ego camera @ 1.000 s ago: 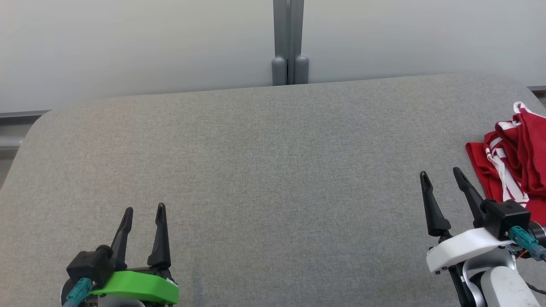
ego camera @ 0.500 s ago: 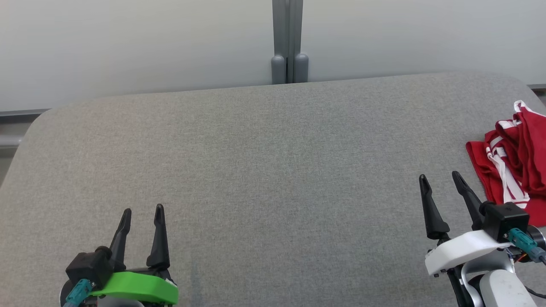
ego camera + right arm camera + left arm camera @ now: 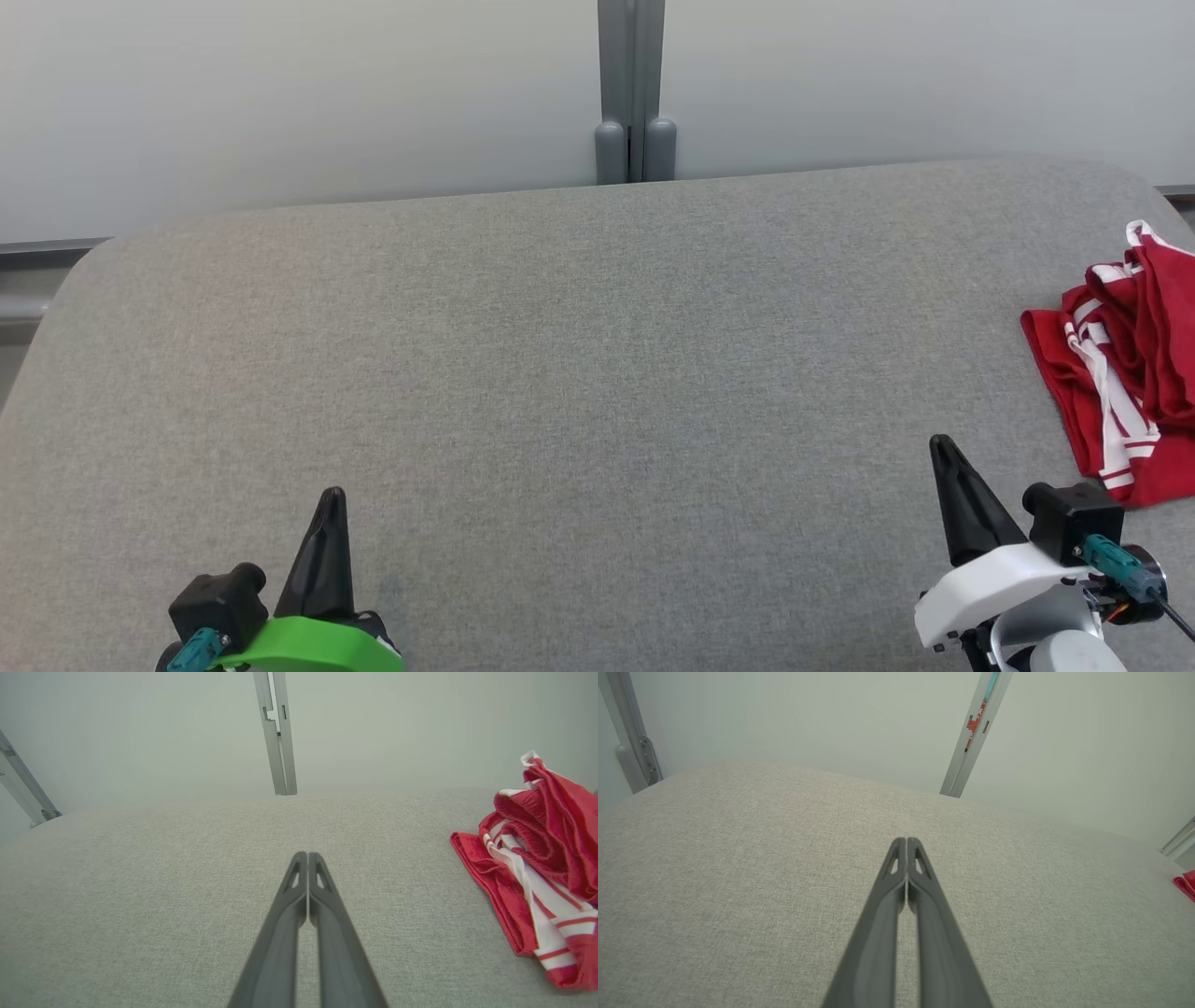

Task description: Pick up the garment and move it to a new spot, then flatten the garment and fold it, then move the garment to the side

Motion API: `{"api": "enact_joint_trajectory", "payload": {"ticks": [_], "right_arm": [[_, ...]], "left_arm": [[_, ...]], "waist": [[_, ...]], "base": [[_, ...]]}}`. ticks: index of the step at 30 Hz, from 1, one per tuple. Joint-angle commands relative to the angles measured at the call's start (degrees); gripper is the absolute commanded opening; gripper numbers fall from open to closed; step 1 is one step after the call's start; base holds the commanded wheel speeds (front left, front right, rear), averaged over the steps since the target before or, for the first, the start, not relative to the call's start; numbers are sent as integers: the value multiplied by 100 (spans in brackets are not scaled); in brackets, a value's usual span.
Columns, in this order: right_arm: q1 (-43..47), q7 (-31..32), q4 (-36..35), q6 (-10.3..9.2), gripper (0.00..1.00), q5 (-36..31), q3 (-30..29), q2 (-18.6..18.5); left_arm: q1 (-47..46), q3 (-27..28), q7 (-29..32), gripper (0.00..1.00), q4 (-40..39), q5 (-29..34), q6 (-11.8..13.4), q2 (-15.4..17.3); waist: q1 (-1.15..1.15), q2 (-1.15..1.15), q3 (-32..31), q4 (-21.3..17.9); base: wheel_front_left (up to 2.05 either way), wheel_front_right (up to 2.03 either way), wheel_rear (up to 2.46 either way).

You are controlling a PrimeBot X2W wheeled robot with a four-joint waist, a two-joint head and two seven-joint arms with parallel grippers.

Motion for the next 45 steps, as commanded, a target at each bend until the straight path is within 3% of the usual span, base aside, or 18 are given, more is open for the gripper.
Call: {"api": "enact_joint_trajectory", "payload": {"ticks": [1, 21, 45], "right_arm": [[-53, 41, -33, 0, 0, 194, -27, -7], [-205, 463, 21, -1, 0, 2337, -243, 92], [-333, 839, 79, -3, 0, 4210, -432, 178]], "left_arm": [[-26, 25, 45, 0, -59, -167, 0, 6], [-201, 273, 589, 0, -141, -2080, -4, 23], [-356, 498, 1073, 0, -210, -3744, -7, 31]], "waist": [[0, 0, 1, 0], [0, 0, 9, 0], [0, 0, 19, 0]], "base": [[0, 0, 0], [0, 0, 0], [0, 0, 0]]}}
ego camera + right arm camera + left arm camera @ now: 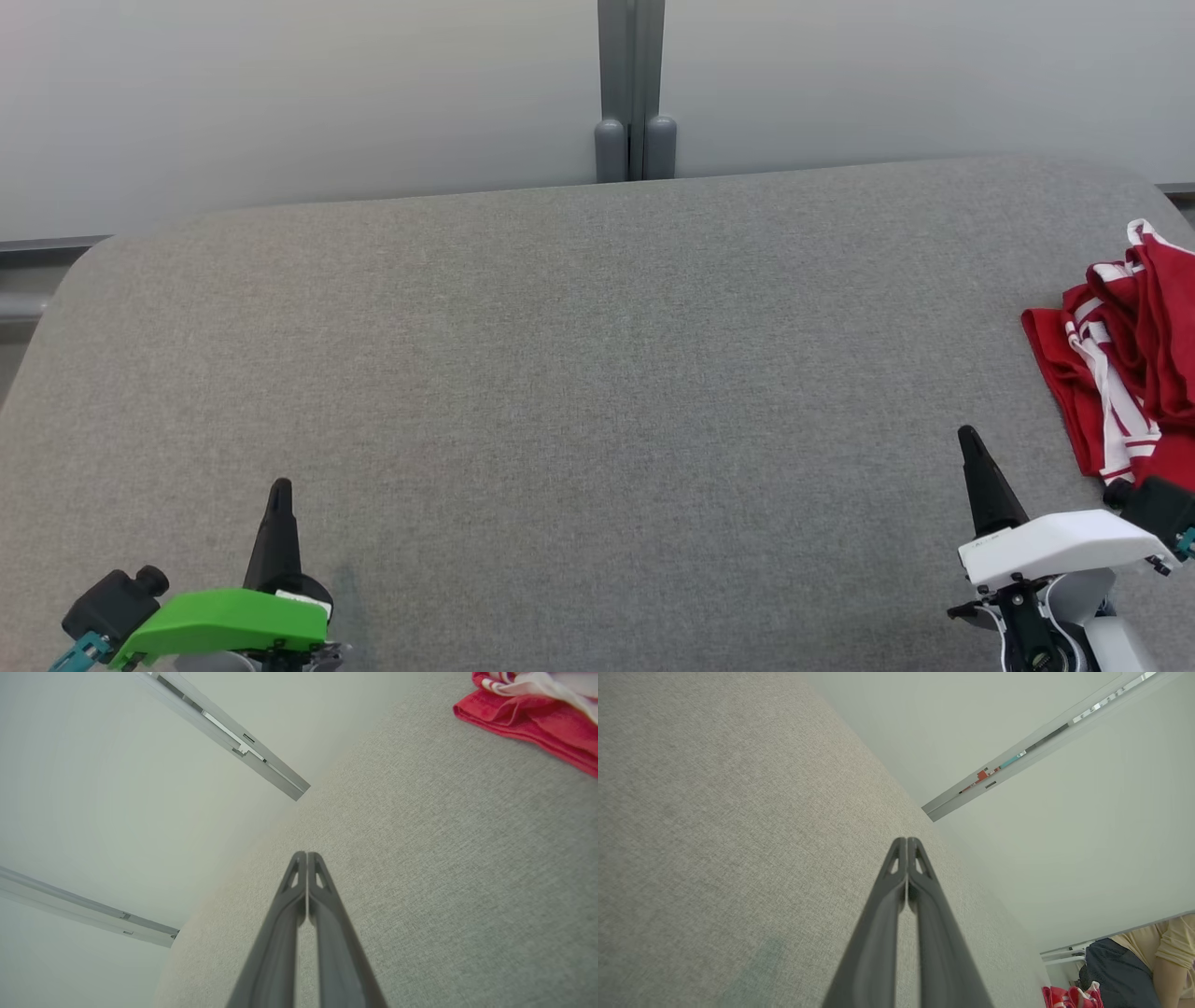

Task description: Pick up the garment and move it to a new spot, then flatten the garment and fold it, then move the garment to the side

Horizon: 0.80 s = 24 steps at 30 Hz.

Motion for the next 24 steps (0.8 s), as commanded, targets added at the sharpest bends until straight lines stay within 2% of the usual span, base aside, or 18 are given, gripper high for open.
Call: {"api": "enact_joint_trajectory", "payload": {"ticks": [1, 24], "right_arm": [[-136, 42, -38, -1, 0, 179, -36, -12], [-237, 343, 11, -1, 0, 1660, -187, 61]], "left_arm": [[-192, 43, 35, 0, -82, -148, -8, 34], [-308, 228, 423, 0, -132, -1458, -11, 35]], "waist": [[0, 0, 1, 0], [0, 0, 10, 0]], "base": [[0, 0, 0], [0, 0, 0]]}}
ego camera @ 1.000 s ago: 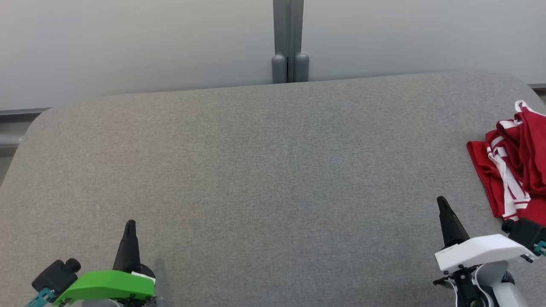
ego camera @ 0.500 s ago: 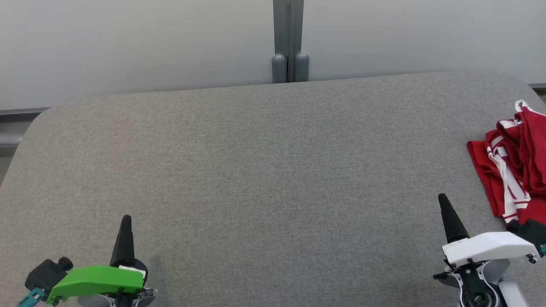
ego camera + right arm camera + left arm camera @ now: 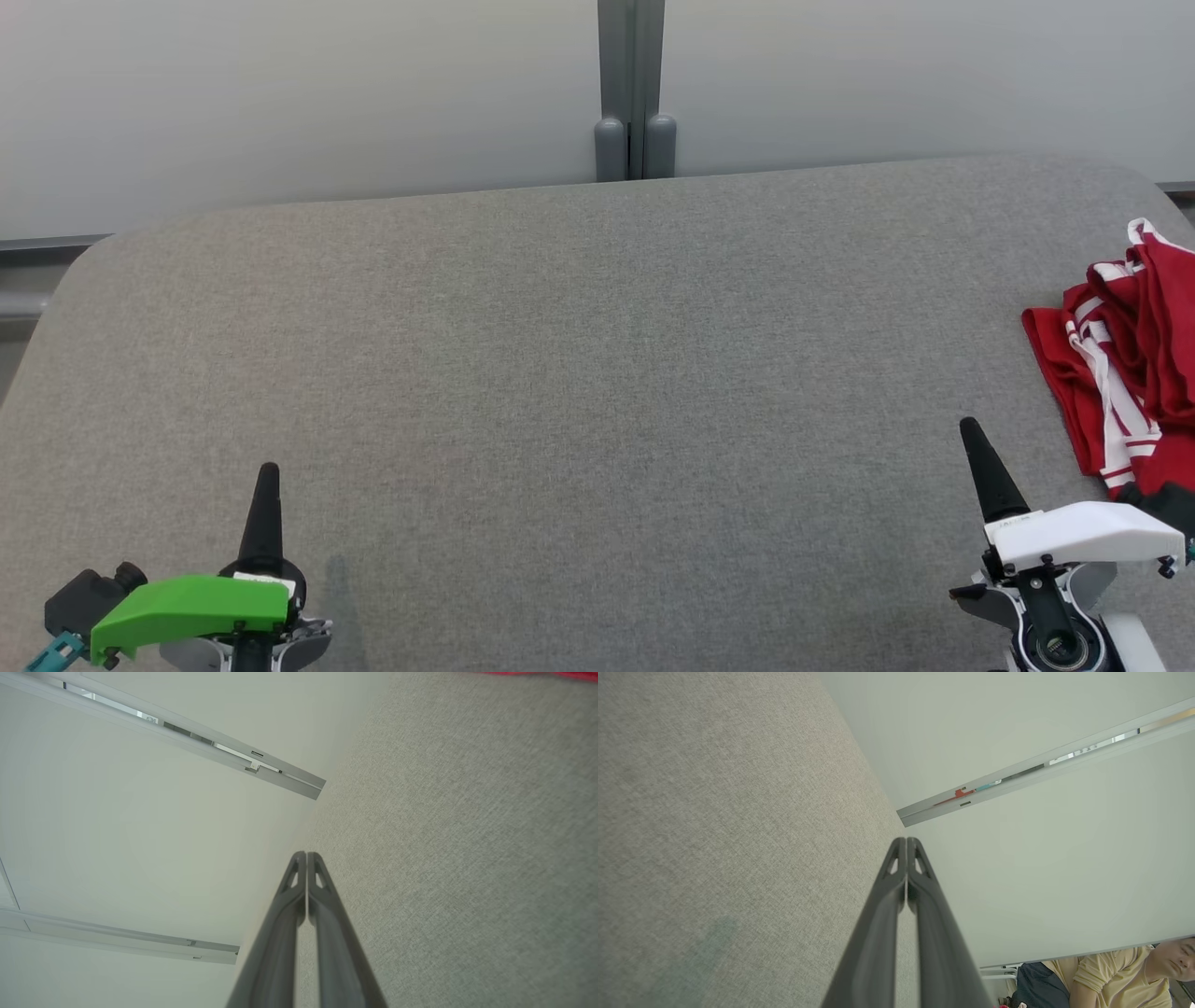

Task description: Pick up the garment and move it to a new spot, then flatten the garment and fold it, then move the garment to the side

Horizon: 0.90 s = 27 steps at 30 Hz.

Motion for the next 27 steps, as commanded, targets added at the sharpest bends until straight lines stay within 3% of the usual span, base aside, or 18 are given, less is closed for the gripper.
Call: {"api": "enact_joint_trajectory", "payload": {"ticks": [1, 27], "right_arm": [[-121, 44, -22, 3, 0, 151, -32, 0], [-198, 298, 25, 3, 0, 1428, -161, 59]], "left_arm": [[-170, 37, 35, 0, -60, -123, -12, 34], [-255, 200, 375, 0, -102, -1257, -16, 30]], "waist": [[0, 0, 1, 0], [0, 0, 11, 0]], "base": [[0, 0, 0], [0, 0, 0]]}}
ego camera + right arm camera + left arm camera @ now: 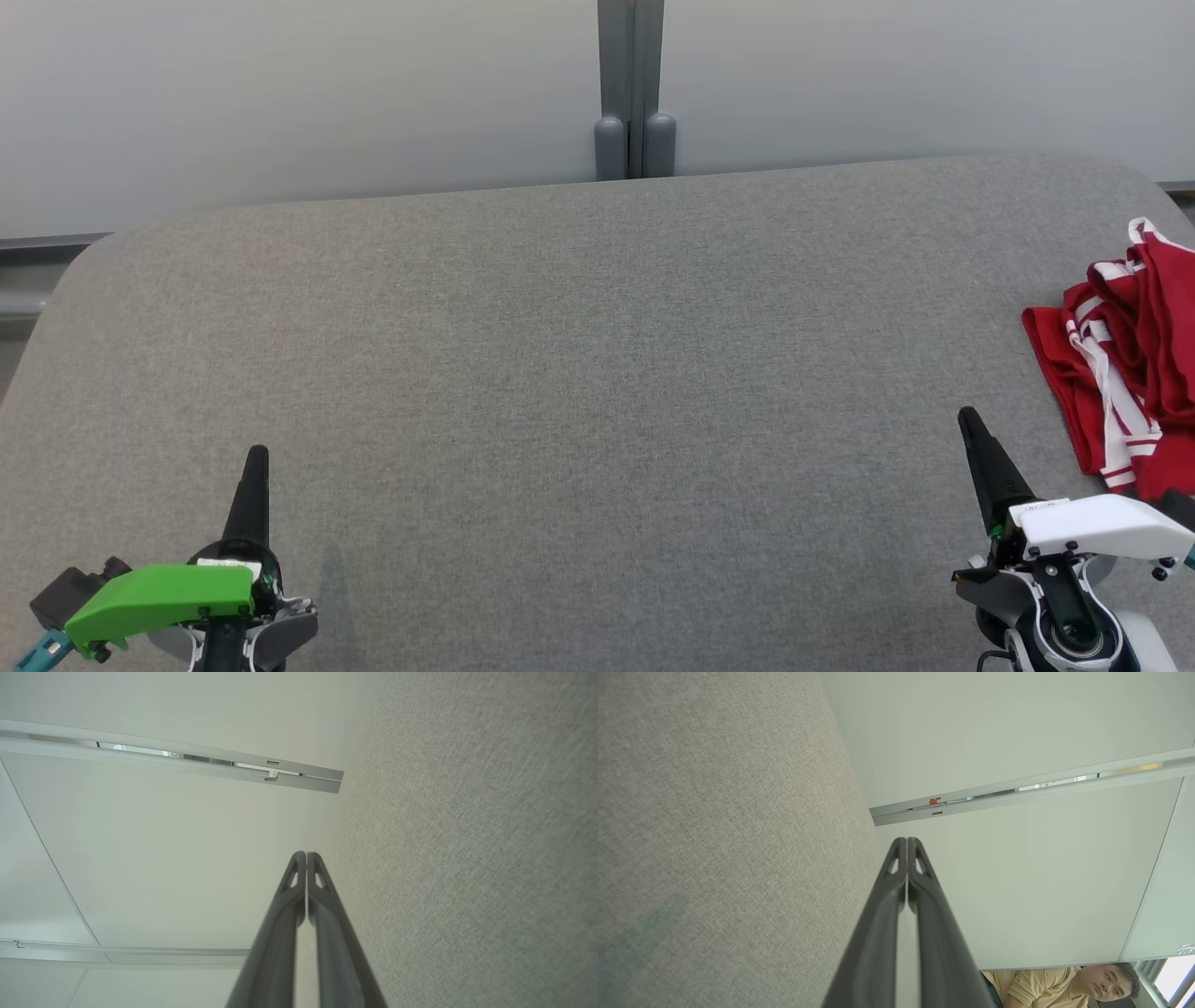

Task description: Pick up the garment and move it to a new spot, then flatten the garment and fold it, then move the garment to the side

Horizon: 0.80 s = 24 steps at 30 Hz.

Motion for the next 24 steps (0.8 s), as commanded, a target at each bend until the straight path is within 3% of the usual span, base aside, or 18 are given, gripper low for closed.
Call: {"api": "enact_joint_trajectory", "payload": {"ticks": [1, 24], "right_arm": [[-88, 26, -1, 3, 0, 131, -29, -4], [-140, 215, 35, 2, 0, 1053, -119, 43]], "left_arm": [[-119, 33, 39, 0, -46, -125, -16, 30], [-188, 156, 286, 0, -70, -936, -20, 26]], "waist": [[0, 0, 1, 0], [0, 0, 10, 0]], "base": [[0, 0, 0], [0, 0, 0]]}}
